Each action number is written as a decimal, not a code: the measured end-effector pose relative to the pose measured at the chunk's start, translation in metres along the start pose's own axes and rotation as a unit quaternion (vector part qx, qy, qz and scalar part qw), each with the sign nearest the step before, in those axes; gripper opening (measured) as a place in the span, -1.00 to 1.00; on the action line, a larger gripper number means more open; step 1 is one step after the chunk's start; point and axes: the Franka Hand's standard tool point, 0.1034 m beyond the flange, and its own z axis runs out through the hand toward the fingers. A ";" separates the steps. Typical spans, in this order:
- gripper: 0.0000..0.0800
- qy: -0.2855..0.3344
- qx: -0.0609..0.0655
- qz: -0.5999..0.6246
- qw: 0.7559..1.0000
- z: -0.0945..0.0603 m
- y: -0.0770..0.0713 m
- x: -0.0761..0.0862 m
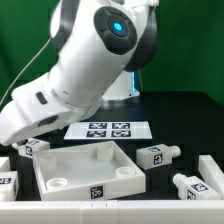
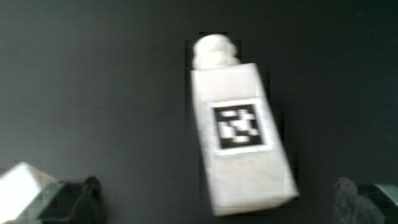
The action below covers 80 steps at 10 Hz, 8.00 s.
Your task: Assemble one leg
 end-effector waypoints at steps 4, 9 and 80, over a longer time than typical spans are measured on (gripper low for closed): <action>0.62 0.000 0.002 -0.010 1.000 0.002 0.001 -0.002; 0.62 0.005 -0.008 0.005 1.000 0.008 0.000 0.004; -0.29 0.531 0.007 0.261 0.807 -0.176 0.001 0.091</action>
Offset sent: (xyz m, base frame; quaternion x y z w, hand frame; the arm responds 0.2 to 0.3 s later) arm 0.0000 0.0000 0.0000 0.0000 0.0000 0.0000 1.0000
